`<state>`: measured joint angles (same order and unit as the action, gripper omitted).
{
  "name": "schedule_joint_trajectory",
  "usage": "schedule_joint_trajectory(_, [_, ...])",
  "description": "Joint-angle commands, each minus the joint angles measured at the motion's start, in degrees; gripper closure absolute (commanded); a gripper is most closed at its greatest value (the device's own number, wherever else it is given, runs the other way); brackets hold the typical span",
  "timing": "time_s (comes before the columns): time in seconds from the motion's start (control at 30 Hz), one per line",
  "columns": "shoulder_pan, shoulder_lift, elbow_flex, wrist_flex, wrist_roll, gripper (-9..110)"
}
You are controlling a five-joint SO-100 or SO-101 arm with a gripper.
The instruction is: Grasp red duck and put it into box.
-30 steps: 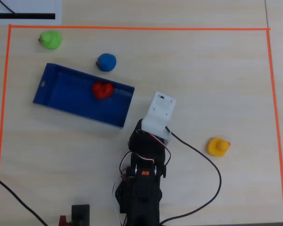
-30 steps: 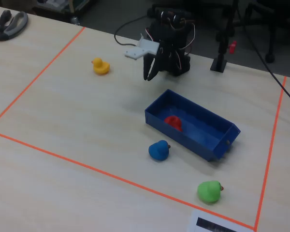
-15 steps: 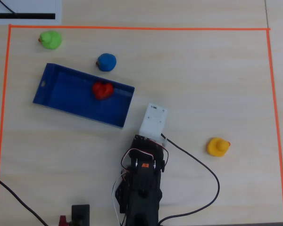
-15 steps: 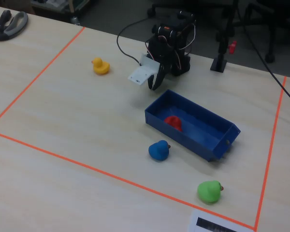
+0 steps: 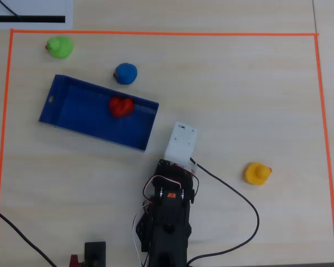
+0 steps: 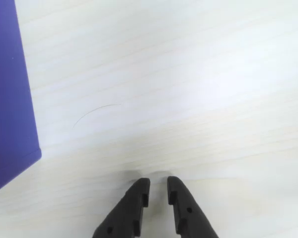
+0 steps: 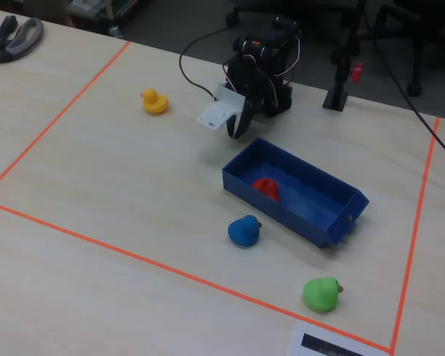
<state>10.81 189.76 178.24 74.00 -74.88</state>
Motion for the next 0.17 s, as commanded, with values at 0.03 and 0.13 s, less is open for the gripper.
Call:
schedule_joint_trajectory(0.03, [0.2, -0.1, 0.0, 1.0, 0.4, 100])
schedule_joint_trajectory(0.13, [0.2, -0.1, 0.0, 1.0, 0.4, 100])
